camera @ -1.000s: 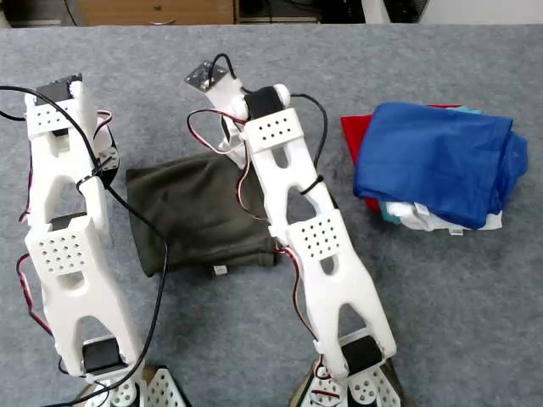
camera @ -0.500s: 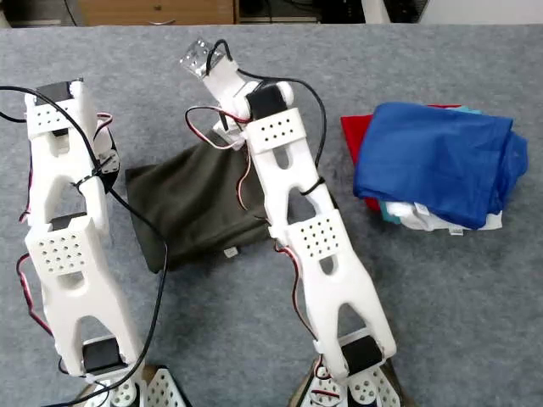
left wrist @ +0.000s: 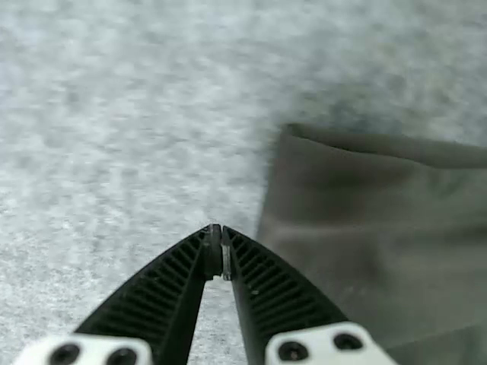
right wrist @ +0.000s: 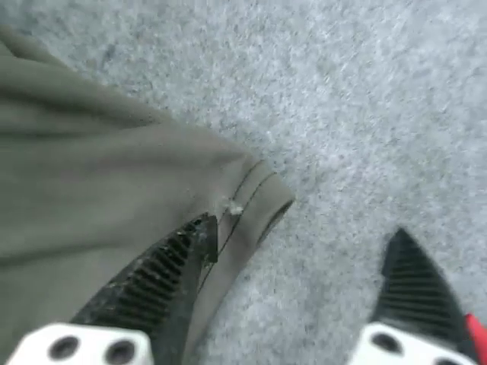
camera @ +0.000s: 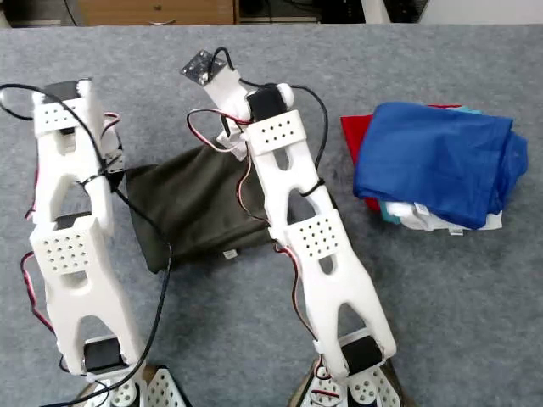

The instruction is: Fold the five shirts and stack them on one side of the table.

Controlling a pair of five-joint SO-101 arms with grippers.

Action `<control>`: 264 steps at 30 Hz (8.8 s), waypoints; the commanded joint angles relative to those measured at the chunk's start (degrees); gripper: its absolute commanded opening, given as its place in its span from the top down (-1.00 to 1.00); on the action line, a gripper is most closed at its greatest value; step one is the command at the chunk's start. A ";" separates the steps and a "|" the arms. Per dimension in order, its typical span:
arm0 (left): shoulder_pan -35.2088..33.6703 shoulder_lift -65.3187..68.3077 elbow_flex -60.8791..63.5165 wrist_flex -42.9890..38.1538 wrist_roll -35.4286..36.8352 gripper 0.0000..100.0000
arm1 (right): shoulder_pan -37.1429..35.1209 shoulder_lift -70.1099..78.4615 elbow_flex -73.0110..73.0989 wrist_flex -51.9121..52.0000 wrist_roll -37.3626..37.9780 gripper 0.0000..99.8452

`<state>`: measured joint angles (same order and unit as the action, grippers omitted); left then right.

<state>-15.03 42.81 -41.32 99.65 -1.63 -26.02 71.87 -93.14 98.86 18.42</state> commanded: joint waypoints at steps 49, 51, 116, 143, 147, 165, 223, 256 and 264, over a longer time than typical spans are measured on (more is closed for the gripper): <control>0.09 8.84 -13.01 1.05 4.92 0.96 | 1.98 -62.46 71.16 -4.48 -3.16 1.00; 0.09 8.84 -11.16 1.05 4.84 0.96 | 1.10 -65.71 78.29 -8.79 -3.16 1.00; 5.19 9.63 -14.68 -7.56 4.92 0.96 | 11.65 -80.40 123.82 -55.74 -8.70 0.99; 4.04 19.82 -20.31 -10.20 10.81 0.96 | 4.79 -61.05 115.21 -41.05 -8.44 1.00; 3.34 19.74 -20.31 -10.20 12.31 0.96 | 4.88 -61.14 116.26 -41.05 -6.95 1.00; 4.13 17.10 -32.53 1.32 6.51 0.96 | 3.47 -62.99 87.16 -35.16 -6.95 0.99; -5.98 -43.03 60.92 -22.15 -4.04 0.96 | 5.41 -45.49 52.70 -0.18 -6.86 1.00; -5.89 -71.87 80.35 -21.27 -9.23 0.96 | 7.43 -74.15 102.46 -10.29 -7.38 0.99; -7.82 -71.96 80.35 -18.55 -8.88 0.96 | 6.46 -74.15 102.55 -10.11 -7.38 0.99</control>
<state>-20.92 -27.43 40.09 80.40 -10.59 -18.46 0.13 9.27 88.92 11.12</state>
